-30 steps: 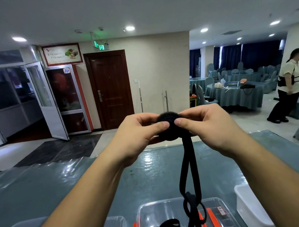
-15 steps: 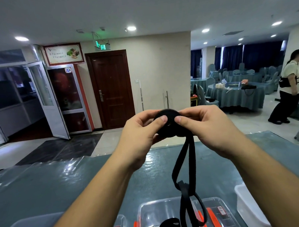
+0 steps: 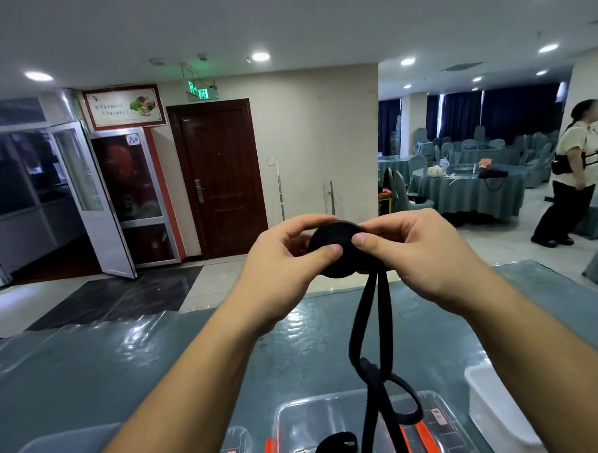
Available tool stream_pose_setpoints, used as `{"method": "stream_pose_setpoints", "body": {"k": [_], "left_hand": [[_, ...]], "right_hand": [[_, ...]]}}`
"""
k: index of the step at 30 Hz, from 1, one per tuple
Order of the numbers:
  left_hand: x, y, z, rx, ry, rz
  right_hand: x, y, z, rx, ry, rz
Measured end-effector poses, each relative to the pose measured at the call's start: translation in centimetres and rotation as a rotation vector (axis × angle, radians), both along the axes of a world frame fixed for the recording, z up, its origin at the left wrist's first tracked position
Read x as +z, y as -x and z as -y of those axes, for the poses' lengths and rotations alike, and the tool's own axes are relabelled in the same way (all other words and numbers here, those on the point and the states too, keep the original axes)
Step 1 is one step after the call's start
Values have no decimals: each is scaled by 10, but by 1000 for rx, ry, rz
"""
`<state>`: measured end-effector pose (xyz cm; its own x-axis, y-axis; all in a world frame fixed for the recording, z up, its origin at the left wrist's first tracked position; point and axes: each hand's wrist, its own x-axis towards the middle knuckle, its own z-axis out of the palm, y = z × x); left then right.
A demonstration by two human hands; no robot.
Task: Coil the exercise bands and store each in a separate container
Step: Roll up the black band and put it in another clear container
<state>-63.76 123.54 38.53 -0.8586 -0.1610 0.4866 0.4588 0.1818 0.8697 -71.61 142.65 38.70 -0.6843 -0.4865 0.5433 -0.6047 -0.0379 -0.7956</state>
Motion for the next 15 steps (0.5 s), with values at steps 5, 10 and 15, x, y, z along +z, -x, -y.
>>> {"method": "stream_pose_setpoints", "body": {"k": [5,10,15], "left_hand": [[0,3,-3,-20,-160,-34],[-8,9,-2,28,-115,-52],[-13,16,-4,24,-190,-61]], "right_hand": [[-1,1,4,51,68,69],[1,3,3,80,40,79],[8,7,7,43,16,38]]}}
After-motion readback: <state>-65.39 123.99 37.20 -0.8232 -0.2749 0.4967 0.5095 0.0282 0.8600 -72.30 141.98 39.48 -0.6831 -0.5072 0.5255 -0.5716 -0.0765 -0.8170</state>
